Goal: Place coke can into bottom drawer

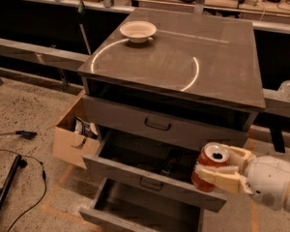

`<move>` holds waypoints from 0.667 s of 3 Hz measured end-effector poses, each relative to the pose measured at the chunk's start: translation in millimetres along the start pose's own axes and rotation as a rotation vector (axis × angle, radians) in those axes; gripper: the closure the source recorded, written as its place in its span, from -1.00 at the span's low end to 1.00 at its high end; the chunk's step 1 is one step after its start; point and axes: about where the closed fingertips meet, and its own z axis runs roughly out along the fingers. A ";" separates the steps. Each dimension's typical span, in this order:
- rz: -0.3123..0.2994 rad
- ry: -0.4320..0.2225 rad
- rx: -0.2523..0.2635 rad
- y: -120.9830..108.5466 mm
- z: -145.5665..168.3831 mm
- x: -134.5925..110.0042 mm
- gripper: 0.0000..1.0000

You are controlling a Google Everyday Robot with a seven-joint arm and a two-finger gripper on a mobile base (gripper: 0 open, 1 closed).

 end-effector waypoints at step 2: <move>-0.016 0.053 -0.138 51.2 71.3 102.1 1.00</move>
Offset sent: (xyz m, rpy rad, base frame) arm -0.0061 0.1040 -0.1921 -0.0993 0.0726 0.1405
